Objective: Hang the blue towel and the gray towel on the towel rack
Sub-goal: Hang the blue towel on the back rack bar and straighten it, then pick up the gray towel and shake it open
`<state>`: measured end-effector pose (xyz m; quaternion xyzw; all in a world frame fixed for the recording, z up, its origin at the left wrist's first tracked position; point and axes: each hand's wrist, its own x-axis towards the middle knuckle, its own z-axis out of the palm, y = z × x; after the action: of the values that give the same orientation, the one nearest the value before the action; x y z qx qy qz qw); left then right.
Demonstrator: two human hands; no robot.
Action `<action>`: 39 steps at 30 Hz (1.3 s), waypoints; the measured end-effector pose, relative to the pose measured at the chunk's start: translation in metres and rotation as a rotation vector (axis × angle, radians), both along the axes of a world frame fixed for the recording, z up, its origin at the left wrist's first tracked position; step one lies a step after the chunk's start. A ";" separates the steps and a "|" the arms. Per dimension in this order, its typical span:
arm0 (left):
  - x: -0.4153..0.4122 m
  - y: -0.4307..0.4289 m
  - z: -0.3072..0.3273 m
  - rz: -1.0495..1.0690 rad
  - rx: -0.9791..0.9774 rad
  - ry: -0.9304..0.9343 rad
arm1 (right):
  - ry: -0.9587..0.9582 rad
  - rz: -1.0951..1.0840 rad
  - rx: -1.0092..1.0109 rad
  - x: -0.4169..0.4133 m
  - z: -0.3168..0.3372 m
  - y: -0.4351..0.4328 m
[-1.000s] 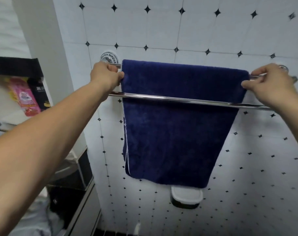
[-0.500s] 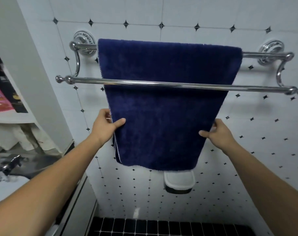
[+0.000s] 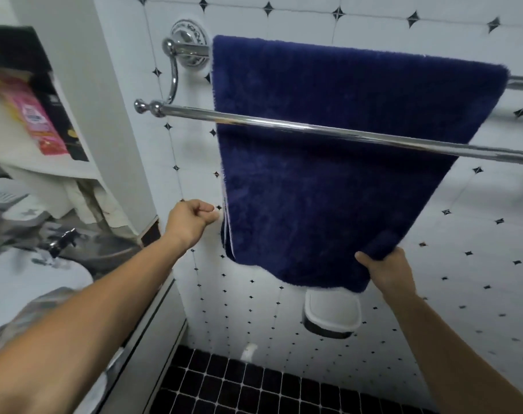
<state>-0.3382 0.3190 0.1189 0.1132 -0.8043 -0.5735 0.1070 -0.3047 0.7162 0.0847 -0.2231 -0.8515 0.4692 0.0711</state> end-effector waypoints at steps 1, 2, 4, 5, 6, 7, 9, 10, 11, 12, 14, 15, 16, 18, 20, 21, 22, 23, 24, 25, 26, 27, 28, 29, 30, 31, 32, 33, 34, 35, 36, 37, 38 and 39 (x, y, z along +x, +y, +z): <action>0.010 -0.013 -0.012 0.018 -0.005 -0.033 | -0.040 0.010 -0.028 0.005 -0.014 -0.012; 0.022 -0.027 -0.024 0.037 -0.016 -0.064 | -0.077 0.042 -0.034 0.010 -0.027 -0.026; 0.047 -0.059 -0.046 0.073 -0.060 -0.114 | -0.155 0.121 -0.032 0.019 -0.050 -0.061; 0.061 -0.076 -0.056 0.091 -0.078 -0.141 | -0.204 0.156 -0.049 0.024 -0.060 -0.082; 0.075 -0.093 -0.064 0.109 -0.094 -0.164 | -0.250 0.198 -0.087 0.029 -0.070 -0.105; 0.090 -0.110 -0.070 0.136 -0.114 -0.187 | -0.300 0.260 -0.111 0.035 -0.078 -0.129; 0.122 -0.146 -0.081 0.219 -0.150 -0.225 | -0.387 0.415 -0.065 0.048 -0.092 -0.182; 0.138 -0.165 -0.084 0.257 -0.174 -0.226 | -0.398 0.485 -0.038 0.056 -0.097 -0.209; 0.154 -0.184 -0.088 0.285 -0.202 -0.224 | -0.393 0.549 -0.040 0.064 -0.101 -0.237; 0.170 -0.204 -0.093 0.307 -0.234 -0.224 | -0.384 0.616 -0.043 0.074 -0.106 -0.267; 0.201 -0.246 -0.102 0.326 -0.309 -0.240 | -0.375 0.753 -0.031 0.093 -0.114 -0.326; 0.214 -0.266 -0.108 0.323 -0.342 -0.258 | -0.381 0.818 -0.012 0.102 -0.118 -0.355; 0.226 -0.285 -0.115 0.312 -0.365 -0.279 | -0.387 0.878 0.008 0.110 -0.125 -0.383; 0.247 -0.318 -0.130 0.246 -0.409 -0.346 | -0.439 0.960 0.050 0.128 -0.140 -0.435; 0.262 -0.339 -0.146 0.147 -0.478 -0.402 | -0.493 1.005 0.047 0.146 -0.158 -0.481; 0.267 -0.347 -0.154 0.107 -0.496 -0.402 | -0.509 0.999 0.059 0.153 -0.166 -0.501; 0.272 -0.352 -0.159 0.066 -0.498 -0.374 | -0.507 0.963 0.106 0.157 -0.173 -0.518; 0.275 -0.356 -0.164 0.026 -0.483 -0.334 | -0.482 0.902 0.176 0.159 -0.176 -0.531; 0.278 -0.362 -0.167 -0.023 -0.463 -0.304 | -0.433 0.836 0.229 0.158 -0.179 -0.543; 0.279 -0.367 -0.169 -0.071 -0.443 -0.291 | -0.383 0.793 0.251 0.154 -0.181 -0.553; 0.278 -0.371 -0.170 -0.114 -0.433 -0.289 | -0.348 0.781 0.245 0.148 -0.182 -0.560; 0.276 -0.376 -0.172 -0.142 -0.424 -0.280 | -0.340 0.787 0.221 0.141 -0.184 -0.568; 0.273 -0.379 -0.173 -0.149 -0.428 -0.271 | -0.348 0.796 0.199 0.133 -0.185 -0.574; 0.270 -0.381 -0.174 -0.139 -0.441 -0.278 | -0.363 0.798 0.197 0.126 -0.186 -0.580; 0.267 -0.382 -0.175 -0.119 -0.466 -0.294 | -0.367 0.786 0.205 0.121 -0.185 -0.584; 0.264 -0.383 -0.174 -0.104 -0.499 -0.304 | -0.351 0.769 0.207 0.119 -0.182 -0.587; 0.259 -0.384 -0.172 -0.106 -0.531 -0.304 | -0.317 0.764 0.187 0.118 -0.176 -0.588; 0.255 -0.383 -0.170 -0.123 -0.557 -0.297 | -0.277 0.772 0.153 0.119 -0.166 -0.588; 0.249 -0.381 -0.165 -0.149 -0.585 -0.272 | -0.233 0.792 0.106 0.121 -0.152 -0.586; 0.242 -0.375 -0.157 -0.181 -0.629 -0.232 | -0.171 0.824 0.059 0.122 -0.135 -0.582; 0.234 -0.368 -0.147 -0.209 -0.679 -0.187 | -0.095 0.870 0.031 0.122 -0.116 -0.578; 0.226 -0.358 -0.135 -0.236 -0.720 -0.146 | -0.013 0.925 0.027 0.123 -0.094 -0.573; 0.217 -0.346 -0.122 -0.262 -0.755 -0.108 | 0.071 0.976 0.038 0.123 -0.072 -0.567; 0.209 -0.333 -0.108 -0.283 -0.789 -0.074 | 0.156 1.009 0.054 0.123 -0.049 -0.562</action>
<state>-0.1293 -0.0138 0.0105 -0.0274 -0.9732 -0.2259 0.0337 -0.1814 0.1541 0.0352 0.2532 -0.8573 0.4381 -0.0951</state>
